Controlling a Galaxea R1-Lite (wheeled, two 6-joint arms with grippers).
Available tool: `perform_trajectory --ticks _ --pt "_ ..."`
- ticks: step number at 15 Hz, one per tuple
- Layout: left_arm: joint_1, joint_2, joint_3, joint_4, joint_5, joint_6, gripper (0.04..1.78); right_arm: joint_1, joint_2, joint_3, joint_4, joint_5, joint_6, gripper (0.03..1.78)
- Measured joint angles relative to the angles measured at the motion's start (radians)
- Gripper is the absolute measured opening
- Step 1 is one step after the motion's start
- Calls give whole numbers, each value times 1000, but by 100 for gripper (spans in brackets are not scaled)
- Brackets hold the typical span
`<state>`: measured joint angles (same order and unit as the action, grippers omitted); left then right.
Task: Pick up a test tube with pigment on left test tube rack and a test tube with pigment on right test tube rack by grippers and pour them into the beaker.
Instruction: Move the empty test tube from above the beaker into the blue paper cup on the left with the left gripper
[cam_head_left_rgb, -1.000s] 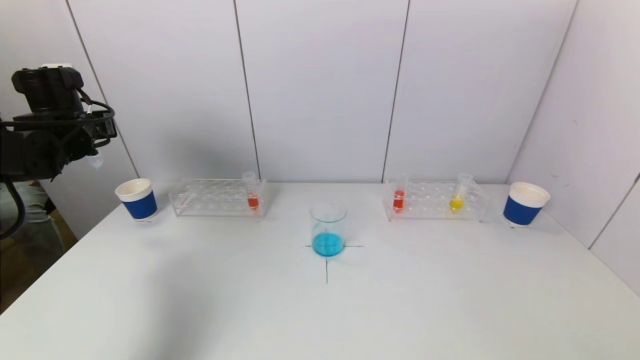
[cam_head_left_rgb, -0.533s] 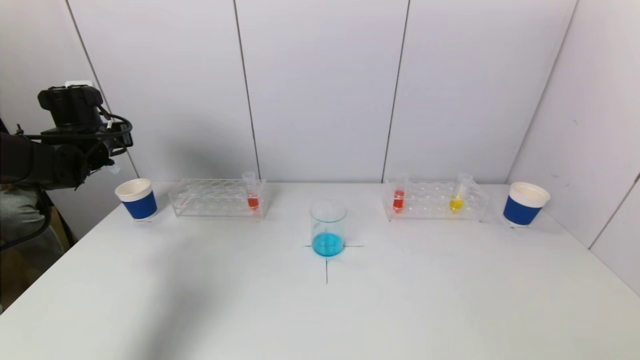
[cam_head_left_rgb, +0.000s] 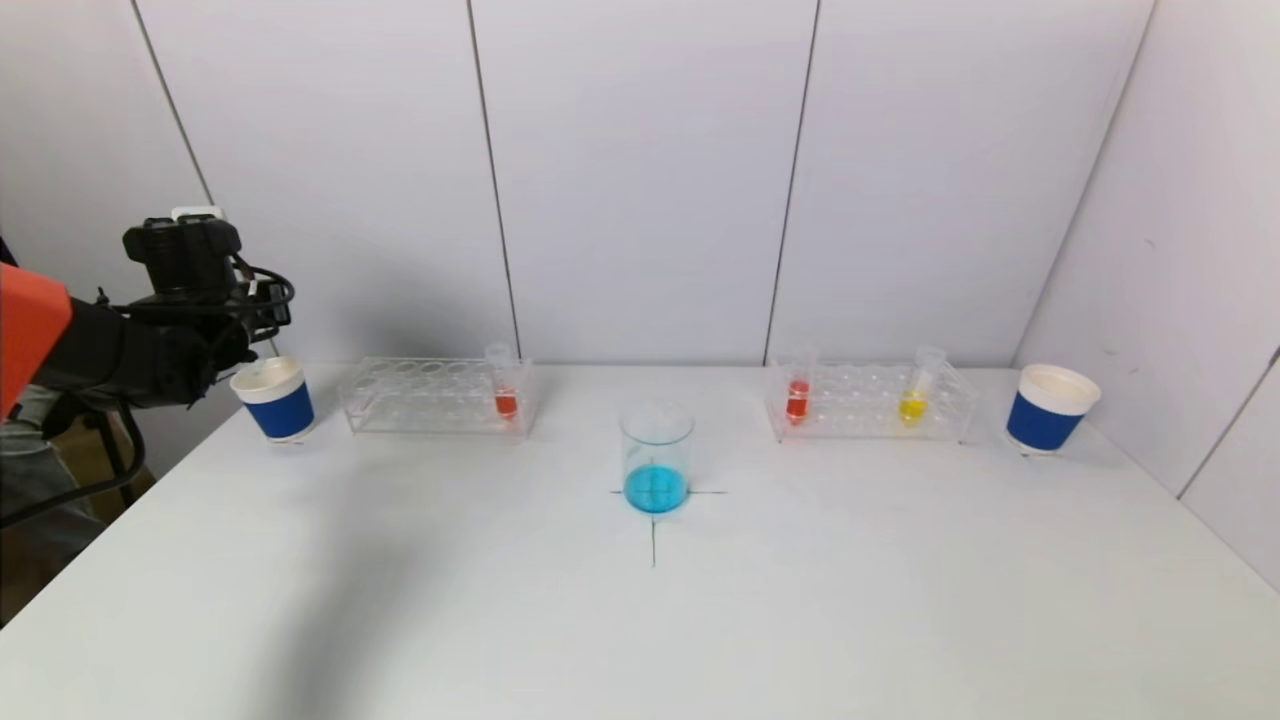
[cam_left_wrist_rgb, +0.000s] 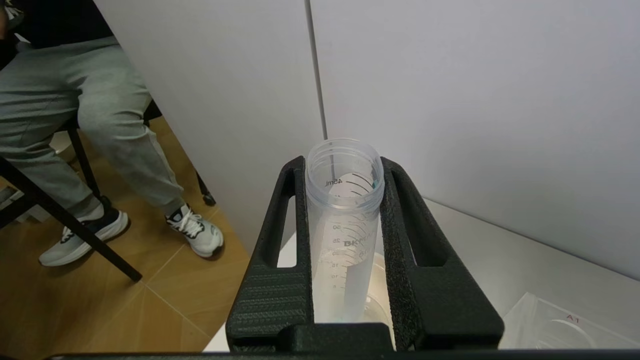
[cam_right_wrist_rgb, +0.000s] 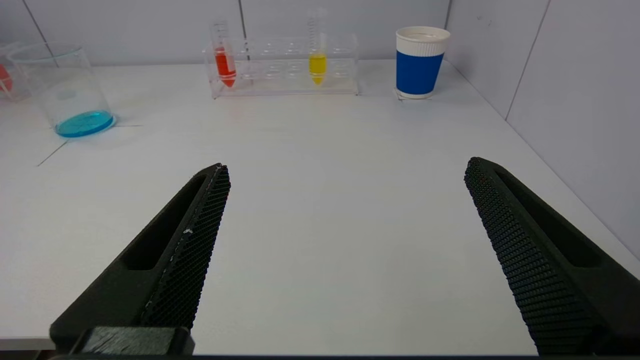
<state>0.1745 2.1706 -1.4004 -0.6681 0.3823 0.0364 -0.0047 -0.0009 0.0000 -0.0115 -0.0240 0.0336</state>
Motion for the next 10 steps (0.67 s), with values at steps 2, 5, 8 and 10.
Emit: perform_trajectory --ticks 2,5,8,10 --pt "0 11 4 -14 -1 0 43 0 0 0 0 0 0 171" --pt "0 25 9 -19 0 -2 43 0 0 0 0 0 0 171" --pt "0 40 10 -40 1 0 43 0 0 0 0 0 0 171" --pt "0 49 8 -37 2 1 43 0 0 0 0 0 0 171"
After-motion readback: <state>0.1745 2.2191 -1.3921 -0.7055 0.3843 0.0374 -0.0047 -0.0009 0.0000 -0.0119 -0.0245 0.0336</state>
